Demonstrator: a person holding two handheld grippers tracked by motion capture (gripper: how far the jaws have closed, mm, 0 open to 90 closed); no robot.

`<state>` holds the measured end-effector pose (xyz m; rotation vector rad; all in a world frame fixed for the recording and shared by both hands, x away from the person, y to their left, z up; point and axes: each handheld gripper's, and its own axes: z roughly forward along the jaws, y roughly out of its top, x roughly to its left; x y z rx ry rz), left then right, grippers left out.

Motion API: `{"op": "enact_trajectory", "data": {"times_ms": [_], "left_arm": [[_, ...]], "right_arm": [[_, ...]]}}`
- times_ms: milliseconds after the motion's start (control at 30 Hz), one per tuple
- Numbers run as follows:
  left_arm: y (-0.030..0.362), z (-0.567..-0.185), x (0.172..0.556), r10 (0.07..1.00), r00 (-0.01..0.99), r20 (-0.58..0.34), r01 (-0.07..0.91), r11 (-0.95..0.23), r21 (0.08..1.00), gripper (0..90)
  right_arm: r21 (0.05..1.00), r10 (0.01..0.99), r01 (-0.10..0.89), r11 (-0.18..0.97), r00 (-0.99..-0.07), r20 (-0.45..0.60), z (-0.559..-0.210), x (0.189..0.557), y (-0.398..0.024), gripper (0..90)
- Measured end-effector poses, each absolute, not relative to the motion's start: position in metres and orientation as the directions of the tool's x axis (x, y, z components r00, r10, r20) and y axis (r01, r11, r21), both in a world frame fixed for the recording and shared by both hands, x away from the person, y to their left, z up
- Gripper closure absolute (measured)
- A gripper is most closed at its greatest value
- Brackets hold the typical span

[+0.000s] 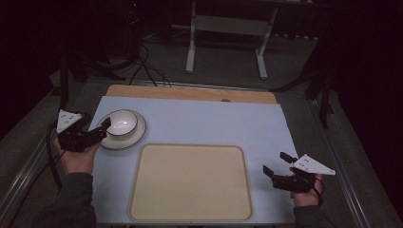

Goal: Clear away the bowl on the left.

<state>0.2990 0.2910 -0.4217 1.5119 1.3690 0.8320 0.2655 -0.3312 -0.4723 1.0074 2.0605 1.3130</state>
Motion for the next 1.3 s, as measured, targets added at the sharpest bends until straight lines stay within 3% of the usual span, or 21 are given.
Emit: {"op": "enact_trajectory", "data": {"times_ms": [1300], "left_arm": [[0.302, -0.448, 0.350, 0.991, 0.052, -0.127, 0.479, 0.087, 0.873, 32.9]], "right_arm": [[0.911, 0.799, 0.322, 0.256, -0.602, -0.012, -0.472, 0.266, -0.333, 13.8]]}}
